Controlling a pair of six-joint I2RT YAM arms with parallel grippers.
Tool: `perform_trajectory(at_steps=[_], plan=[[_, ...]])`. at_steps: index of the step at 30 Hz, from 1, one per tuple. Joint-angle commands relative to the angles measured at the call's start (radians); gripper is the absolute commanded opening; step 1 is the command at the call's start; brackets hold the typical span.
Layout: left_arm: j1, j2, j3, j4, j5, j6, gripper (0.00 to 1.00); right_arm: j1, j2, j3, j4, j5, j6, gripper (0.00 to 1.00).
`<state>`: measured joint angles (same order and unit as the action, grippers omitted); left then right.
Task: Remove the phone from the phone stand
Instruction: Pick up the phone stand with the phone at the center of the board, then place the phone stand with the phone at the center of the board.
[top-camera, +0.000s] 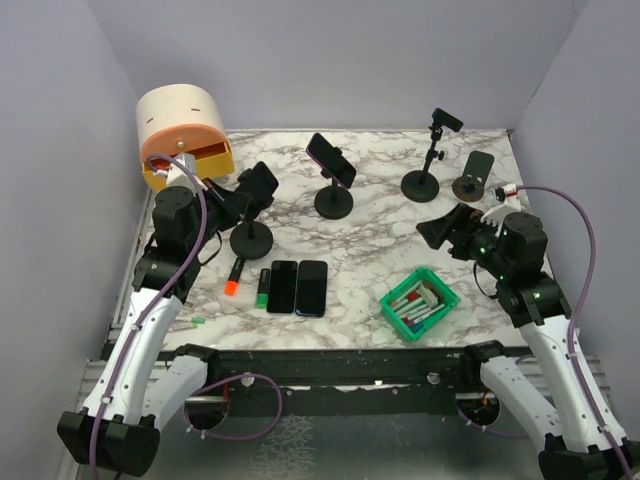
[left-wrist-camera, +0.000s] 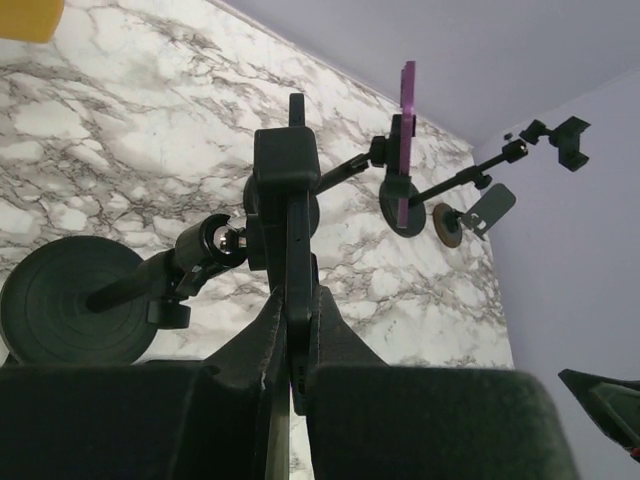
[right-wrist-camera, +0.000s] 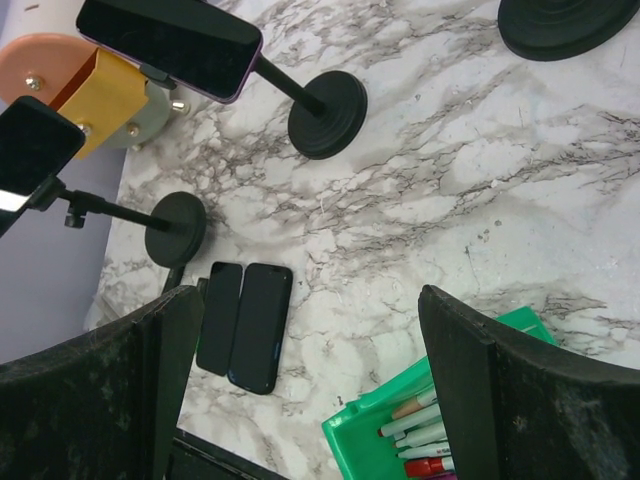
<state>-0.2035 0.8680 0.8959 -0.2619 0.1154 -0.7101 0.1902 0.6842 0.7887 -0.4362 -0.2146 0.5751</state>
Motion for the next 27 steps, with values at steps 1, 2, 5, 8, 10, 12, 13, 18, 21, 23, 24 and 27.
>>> perform_trajectory(at_steps=[1,2,5,8,10,12,13,18,21,23,24,27], plan=[[-0.012,-0.051,0.120,0.111,0.059,0.004,0.00,0.006,-0.001,0.043,-0.026,-0.035,0.001,0.93],[-0.016,-0.052,0.128,0.111,0.075,-0.001,0.00,0.006,-0.003,0.046,-0.030,-0.036,0.003,0.93],[-0.025,-0.054,0.137,0.135,0.159,-0.028,0.00,0.006,-0.006,0.054,-0.040,-0.037,0.002,0.93],[-0.035,-0.056,0.127,0.199,0.260,-0.064,0.00,0.006,-0.010,0.063,-0.054,-0.035,0.002,0.93],[-0.042,-0.055,0.124,0.235,0.321,-0.079,0.00,0.005,-0.011,0.070,-0.061,-0.035,0.001,0.93],[-0.052,-0.055,0.122,0.256,0.358,-0.077,0.00,0.006,-0.016,0.074,-0.067,-0.036,-0.002,0.93],[-0.059,-0.056,0.117,0.258,0.372,-0.078,0.00,0.006,-0.019,0.077,-0.069,-0.032,-0.003,0.93],[-0.097,-0.029,0.091,0.359,0.464,-0.118,0.00,0.006,-0.025,0.083,-0.074,-0.025,-0.009,0.93],[-0.133,-0.016,0.069,0.418,0.466,-0.133,0.00,0.005,-0.027,0.086,-0.075,-0.030,-0.017,0.93],[-0.165,-0.007,0.055,0.450,0.449,-0.133,0.00,0.007,-0.028,0.089,-0.070,-0.046,-0.027,0.94],[-0.183,0.003,0.053,0.466,0.443,-0.132,0.00,0.006,-0.029,0.090,-0.071,-0.051,-0.031,0.93],[-0.239,0.054,0.056,0.497,0.428,-0.134,0.00,0.006,-0.036,0.092,-0.074,-0.058,-0.041,0.93]])
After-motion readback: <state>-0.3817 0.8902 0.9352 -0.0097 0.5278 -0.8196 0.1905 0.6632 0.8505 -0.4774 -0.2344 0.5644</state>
